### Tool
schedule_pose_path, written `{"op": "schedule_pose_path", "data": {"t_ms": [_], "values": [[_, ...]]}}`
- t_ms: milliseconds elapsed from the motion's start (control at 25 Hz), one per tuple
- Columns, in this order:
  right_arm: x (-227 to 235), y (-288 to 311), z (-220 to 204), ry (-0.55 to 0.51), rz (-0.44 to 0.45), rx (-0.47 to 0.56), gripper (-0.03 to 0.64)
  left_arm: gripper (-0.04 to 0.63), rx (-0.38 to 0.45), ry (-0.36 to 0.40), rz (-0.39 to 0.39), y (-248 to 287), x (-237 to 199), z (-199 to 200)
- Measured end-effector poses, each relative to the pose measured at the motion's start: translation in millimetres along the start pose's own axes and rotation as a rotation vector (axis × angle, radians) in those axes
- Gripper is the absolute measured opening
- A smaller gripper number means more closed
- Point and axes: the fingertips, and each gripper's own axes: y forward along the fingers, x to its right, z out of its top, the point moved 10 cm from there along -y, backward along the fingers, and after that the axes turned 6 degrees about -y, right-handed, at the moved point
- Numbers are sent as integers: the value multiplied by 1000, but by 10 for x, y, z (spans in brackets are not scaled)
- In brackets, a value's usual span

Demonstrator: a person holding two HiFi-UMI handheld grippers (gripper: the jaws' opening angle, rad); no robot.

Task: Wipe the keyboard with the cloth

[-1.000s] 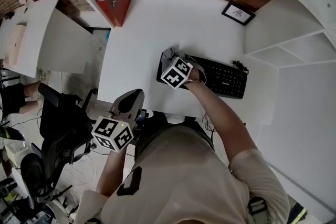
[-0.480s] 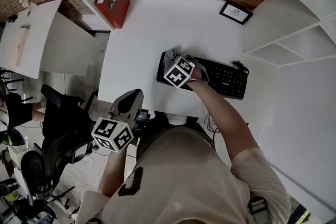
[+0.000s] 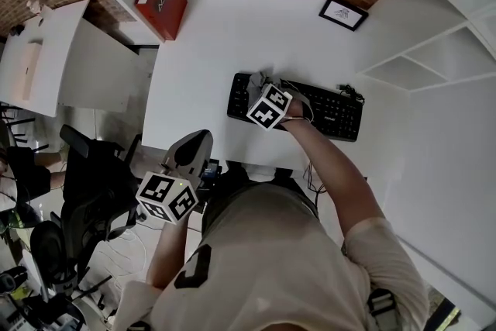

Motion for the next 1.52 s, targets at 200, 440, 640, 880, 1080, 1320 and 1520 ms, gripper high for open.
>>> {"op": "schedule_pose_path", "data": {"t_ms": [200, 440, 640, 880, 1080, 1320, 1520], "values": [[14, -58, -203, 17, -18, -15, 25, 5, -5, 14, -15, 34, 58, -7], [44, -131, -402, 32, -30, -28, 25, 5, -4, 30, -24, 52, 170, -12], [57, -172, -548, 38, -42, -32, 25, 5, -3, 38, -27, 60, 273, -43], [110, -238, -729, 120, -30, -16, 25, 5, 23, 46, -29, 65, 404, -57], [158, -291, -878, 154, -25, -10, 25, 5, 25, 53, -39, 104, 524, -70], [194, -383, -1109, 247, -29, 5, 25, 5, 30, 53, -34, 116, 584, -88], [225, -431, -1263, 271, -26, 2, 25, 5, 28, 54, -38, 157, 631, -103]]}}
